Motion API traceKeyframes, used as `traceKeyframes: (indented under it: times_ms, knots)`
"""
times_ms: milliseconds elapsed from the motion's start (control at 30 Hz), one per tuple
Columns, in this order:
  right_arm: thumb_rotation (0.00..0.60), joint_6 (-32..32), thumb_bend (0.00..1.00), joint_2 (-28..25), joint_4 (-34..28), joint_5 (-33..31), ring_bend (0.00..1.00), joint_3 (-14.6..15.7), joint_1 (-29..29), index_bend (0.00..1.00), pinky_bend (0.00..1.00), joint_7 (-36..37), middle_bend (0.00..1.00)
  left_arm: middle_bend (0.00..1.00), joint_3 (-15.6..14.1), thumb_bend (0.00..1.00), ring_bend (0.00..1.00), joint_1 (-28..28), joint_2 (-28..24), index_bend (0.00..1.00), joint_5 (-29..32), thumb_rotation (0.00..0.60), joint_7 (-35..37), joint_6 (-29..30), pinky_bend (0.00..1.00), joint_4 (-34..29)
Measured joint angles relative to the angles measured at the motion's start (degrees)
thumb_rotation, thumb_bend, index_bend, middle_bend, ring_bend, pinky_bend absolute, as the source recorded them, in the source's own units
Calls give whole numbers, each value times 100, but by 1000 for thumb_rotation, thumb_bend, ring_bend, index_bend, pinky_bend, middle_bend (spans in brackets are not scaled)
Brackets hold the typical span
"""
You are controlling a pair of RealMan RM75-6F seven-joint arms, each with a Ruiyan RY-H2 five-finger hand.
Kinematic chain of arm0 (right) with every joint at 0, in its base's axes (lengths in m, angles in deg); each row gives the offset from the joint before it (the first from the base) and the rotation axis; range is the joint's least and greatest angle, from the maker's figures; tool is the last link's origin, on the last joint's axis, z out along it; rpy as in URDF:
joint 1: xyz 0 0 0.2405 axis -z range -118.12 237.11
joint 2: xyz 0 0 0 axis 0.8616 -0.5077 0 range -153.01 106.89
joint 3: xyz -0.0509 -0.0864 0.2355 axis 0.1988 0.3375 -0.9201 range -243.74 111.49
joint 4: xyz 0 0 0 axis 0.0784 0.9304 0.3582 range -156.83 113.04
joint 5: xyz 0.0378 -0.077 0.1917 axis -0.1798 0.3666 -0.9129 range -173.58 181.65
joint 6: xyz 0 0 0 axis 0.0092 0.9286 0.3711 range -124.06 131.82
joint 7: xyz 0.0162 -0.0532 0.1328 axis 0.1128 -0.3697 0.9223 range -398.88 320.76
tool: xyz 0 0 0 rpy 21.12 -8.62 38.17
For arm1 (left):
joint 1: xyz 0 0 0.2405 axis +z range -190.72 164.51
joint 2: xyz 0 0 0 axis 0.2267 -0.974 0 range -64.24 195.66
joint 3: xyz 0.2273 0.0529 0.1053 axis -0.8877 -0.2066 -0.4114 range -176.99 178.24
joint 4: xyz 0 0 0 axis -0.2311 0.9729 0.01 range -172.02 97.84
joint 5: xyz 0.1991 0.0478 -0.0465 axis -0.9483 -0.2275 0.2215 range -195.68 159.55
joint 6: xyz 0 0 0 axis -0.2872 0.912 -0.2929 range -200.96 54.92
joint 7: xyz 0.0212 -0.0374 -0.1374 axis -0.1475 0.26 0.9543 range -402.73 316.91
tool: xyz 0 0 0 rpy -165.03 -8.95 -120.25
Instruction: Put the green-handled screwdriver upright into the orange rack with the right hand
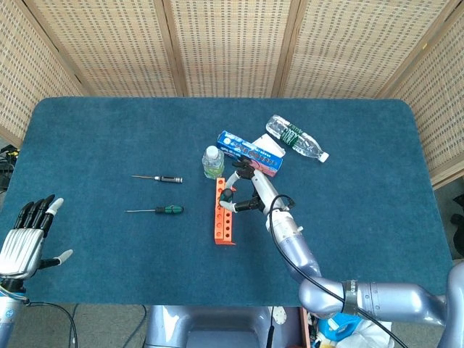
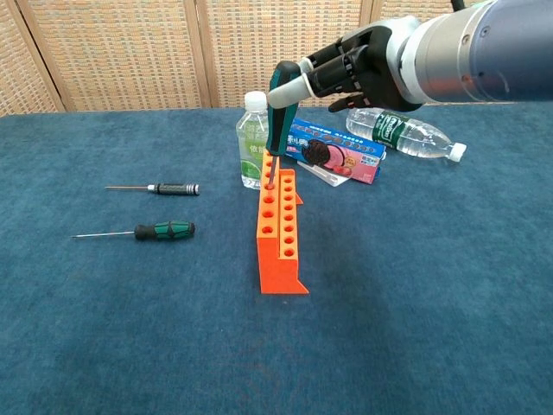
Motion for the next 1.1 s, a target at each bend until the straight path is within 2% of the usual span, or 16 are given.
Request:
traceKeyframes:
  times_ms: [233, 867, 1100]
  knots:
    - [600, -201, 206, 251, 282, 117, 0, 107, -14, 695, 0, 121, 105, 0, -9, 0, 0, -15, 15, 0, 10, 600, 16, -44, 0, 31]
    - [600, -613, 204, 511, 626, 494, 0, 303, 166, 694, 0, 422, 107, 0, -28, 0, 0, -22, 28, 0, -20, 600, 0, -46, 0, 32]
    - [600, -791, 202, 538, 686, 579, 0, 352, 198, 659, 0, 475, 43, 0, -21, 0, 0, -23, 27, 0, -12, 600, 11, -42, 0, 31]
